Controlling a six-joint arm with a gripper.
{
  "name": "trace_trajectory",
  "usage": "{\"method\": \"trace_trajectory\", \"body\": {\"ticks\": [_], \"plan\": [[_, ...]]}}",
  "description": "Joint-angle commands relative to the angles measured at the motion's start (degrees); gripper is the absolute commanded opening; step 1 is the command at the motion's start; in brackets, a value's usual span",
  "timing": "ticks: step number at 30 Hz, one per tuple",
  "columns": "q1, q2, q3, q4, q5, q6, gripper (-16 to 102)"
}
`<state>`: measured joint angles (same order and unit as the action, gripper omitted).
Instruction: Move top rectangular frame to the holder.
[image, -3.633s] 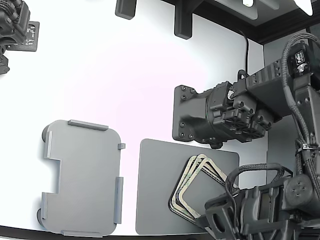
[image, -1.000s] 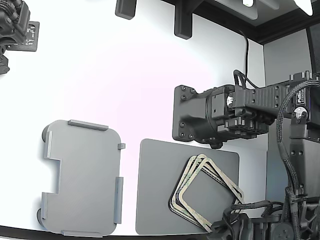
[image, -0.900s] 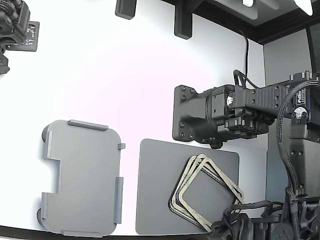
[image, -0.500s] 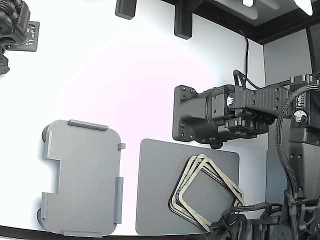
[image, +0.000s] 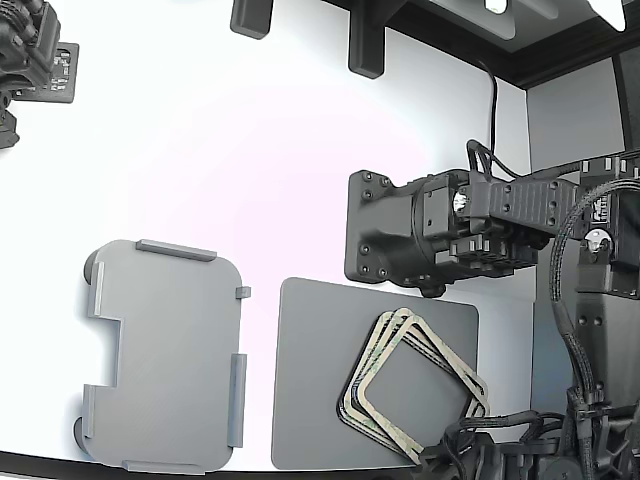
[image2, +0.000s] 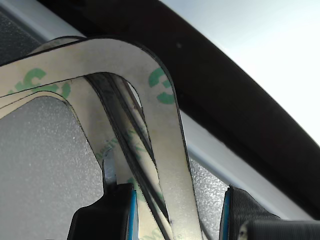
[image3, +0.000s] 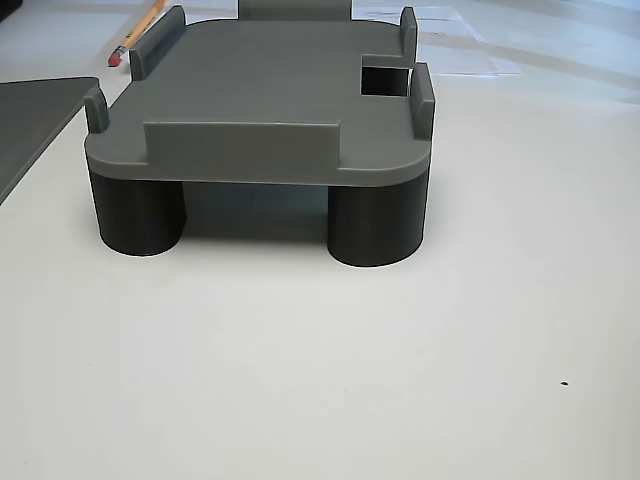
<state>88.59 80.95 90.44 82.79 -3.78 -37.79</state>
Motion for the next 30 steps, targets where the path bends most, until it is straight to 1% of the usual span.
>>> {"method": "trace_trajectory", "body": {"ticks": [1, 5, 11, 15, 22, 30], "plan": [[-0.62, 1.05, -1.32, -0.18, -0.09, 0.35, 67], [-0.62, 1.05, -1.41, 0.09, 0.35, 1.14, 57], [-0.53, 1.05, -1.05, 0.09, 1.93, 3.52, 20], [-0.35, 1.14, -1.41, 0.0, 4.22, 5.36, -10], [-0.44, 1.05, -3.69, 0.62, 6.33, 5.63, -11], [-1.23, 0.53, -11.6, 5.8, 8.35, 5.36, -11]]}}
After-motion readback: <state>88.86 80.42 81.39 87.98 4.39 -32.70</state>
